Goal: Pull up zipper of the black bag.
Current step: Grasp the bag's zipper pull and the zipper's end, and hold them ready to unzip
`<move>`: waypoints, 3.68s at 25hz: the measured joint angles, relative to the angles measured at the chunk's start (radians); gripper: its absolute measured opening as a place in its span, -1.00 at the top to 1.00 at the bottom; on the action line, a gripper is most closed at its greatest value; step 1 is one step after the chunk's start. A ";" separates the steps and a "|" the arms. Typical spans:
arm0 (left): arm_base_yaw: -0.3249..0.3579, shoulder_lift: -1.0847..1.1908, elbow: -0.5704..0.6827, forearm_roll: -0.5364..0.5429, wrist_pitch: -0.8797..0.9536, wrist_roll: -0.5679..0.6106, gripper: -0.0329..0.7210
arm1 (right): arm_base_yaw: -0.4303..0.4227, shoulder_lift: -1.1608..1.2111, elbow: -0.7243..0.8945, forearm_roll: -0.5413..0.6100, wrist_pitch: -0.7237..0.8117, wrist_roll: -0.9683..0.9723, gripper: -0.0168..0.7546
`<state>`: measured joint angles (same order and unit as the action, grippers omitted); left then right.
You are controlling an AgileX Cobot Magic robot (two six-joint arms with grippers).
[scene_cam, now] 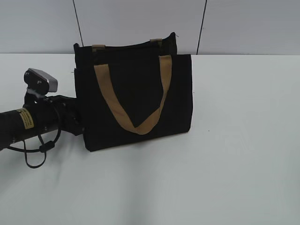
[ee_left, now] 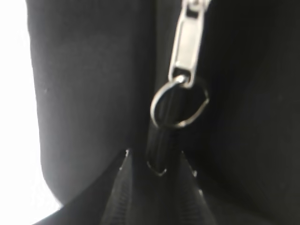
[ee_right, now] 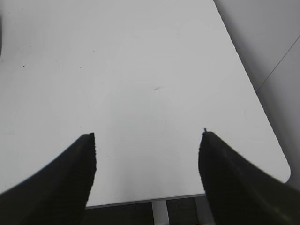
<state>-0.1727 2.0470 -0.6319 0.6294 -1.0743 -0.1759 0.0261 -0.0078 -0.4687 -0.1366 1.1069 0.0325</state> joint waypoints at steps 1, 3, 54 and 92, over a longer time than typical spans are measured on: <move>0.000 0.000 -0.006 0.003 -0.004 0.000 0.28 | 0.000 0.000 0.000 0.000 0.000 0.000 -0.40; 0.000 0.001 -0.014 0.004 -0.009 0.000 0.28 | 0.000 0.000 0.000 0.000 0.000 0.000 -0.40; -0.048 -0.621 -0.013 -0.082 0.509 -0.100 0.86 | 0.006 0.230 -0.034 0.188 -0.313 -0.208 -0.40; -0.048 -0.635 -0.013 -0.114 0.536 -0.218 0.86 | 0.523 1.884 -0.914 1.418 -0.524 -1.407 -0.40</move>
<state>-0.2209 1.4117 -0.6451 0.5150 -0.5387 -0.3937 0.5496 1.8766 -1.3822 1.2810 0.5825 -1.3750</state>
